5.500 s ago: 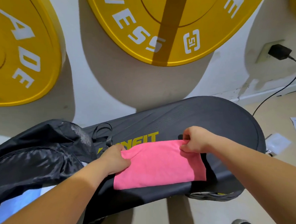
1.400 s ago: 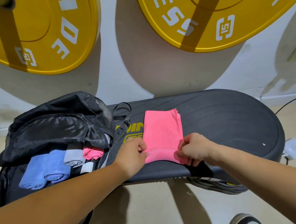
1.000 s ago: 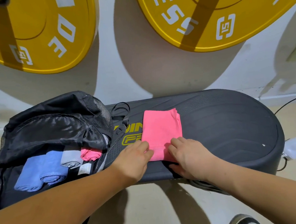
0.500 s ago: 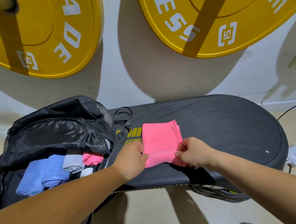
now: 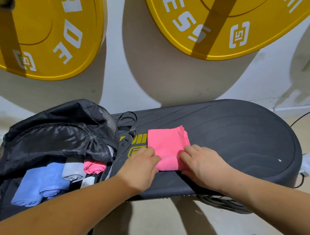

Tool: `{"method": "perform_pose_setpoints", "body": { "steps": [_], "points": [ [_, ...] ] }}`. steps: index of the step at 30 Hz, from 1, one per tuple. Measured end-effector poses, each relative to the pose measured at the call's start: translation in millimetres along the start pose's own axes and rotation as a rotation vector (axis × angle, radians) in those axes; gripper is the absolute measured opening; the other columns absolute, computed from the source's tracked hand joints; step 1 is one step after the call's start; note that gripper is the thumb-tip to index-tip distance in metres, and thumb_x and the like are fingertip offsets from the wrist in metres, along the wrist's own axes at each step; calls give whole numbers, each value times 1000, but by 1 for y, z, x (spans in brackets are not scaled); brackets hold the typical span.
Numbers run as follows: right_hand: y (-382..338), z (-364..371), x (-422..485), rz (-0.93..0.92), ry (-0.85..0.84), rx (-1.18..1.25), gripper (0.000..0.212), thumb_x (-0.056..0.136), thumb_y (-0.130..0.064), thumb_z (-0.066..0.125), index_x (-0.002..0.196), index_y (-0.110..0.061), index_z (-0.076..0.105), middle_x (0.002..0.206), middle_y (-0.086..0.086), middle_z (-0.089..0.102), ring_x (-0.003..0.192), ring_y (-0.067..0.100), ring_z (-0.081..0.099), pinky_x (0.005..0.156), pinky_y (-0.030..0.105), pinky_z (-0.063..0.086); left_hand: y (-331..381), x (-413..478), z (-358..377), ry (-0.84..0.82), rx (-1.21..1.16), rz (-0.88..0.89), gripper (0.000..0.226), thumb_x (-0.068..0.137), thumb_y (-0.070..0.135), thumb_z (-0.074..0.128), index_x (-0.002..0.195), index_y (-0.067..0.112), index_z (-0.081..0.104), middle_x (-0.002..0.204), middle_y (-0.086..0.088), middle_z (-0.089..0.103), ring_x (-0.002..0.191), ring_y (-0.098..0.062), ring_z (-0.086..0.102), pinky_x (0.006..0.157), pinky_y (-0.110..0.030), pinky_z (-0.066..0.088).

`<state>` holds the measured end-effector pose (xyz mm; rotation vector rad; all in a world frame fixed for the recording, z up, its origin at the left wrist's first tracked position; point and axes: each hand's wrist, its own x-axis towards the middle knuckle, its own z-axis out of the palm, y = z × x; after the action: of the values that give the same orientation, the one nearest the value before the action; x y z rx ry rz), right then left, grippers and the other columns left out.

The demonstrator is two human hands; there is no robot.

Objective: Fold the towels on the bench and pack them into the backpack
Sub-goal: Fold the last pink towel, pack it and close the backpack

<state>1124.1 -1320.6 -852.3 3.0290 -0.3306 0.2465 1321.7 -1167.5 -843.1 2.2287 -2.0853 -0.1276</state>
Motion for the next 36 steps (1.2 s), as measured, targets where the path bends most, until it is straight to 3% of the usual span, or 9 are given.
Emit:
{"method": "perform_pose_setpoints", "body": {
  "steps": [5,8,11,16,19,24,28,32,36],
  "points": [
    [8,-18,15,400,-320,606,33,87,-47,58,103,-19,66,99,0,69,92,25,65,82,37,54,-8,7,-11,-158,-556,-349,8,90,31,58,98,30,60,89,11,58,89,-18,58,76,-29,42],
    [8,-20,23,642,-356,898,22,93,-39,63,86,-18,60,80,2,70,65,19,63,64,30,53,-8,4,-15,-143,-630,-481,13,96,31,61,102,21,57,81,11,52,74,-10,50,68,-28,38],
    [3,-15,23,684,-394,814,30,96,-46,59,87,-17,56,79,6,71,53,19,59,54,28,49,-9,1,-16,15,-393,-376,19,95,34,64,94,18,53,87,4,52,80,-19,50,72,-32,40],
    [6,-18,18,547,-244,395,37,94,-60,52,90,-23,47,97,-2,63,93,26,64,68,35,46,-2,-4,-13,102,103,279,10,88,26,56,91,18,62,92,-3,59,83,-27,58,71,-41,54],
    [-3,-16,15,250,1,271,43,95,-63,44,99,-22,58,98,-3,58,94,24,62,67,37,50,10,-10,-7,48,223,238,24,79,41,69,89,19,64,89,-1,60,81,-24,59,66,-36,54],
    [2,-8,8,50,-101,100,58,73,-70,64,105,-22,57,99,-2,62,88,24,61,70,38,49,9,-5,-4,76,207,112,25,75,31,76,96,22,66,90,2,63,85,-23,62,66,-36,56],
    [3,-19,12,243,-248,383,46,84,-55,61,118,-24,58,115,-2,65,103,24,62,85,38,52,1,1,-17,-47,-210,-77,26,88,28,55,112,24,66,108,2,68,105,-23,59,89,-36,50],
    [10,-32,24,555,-582,871,44,85,-53,67,114,-21,68,94,-4,71,82,16,65,73,26,51,-10,5,-29,-254,-592,-236,13,91,27,64,98,22,73,91,7,70,82,-7,59,79,-28,48],
    [8,-24,24,565,-529,645,35,91,-63,55,108,-33,57,109,-6,65,106,22,63,89,34,50,-8,5,-21,-173,-594,-270,17,96,23,60,104,19,75,98,6,70,97,-10,60,91,-27,47]
  ]
}}
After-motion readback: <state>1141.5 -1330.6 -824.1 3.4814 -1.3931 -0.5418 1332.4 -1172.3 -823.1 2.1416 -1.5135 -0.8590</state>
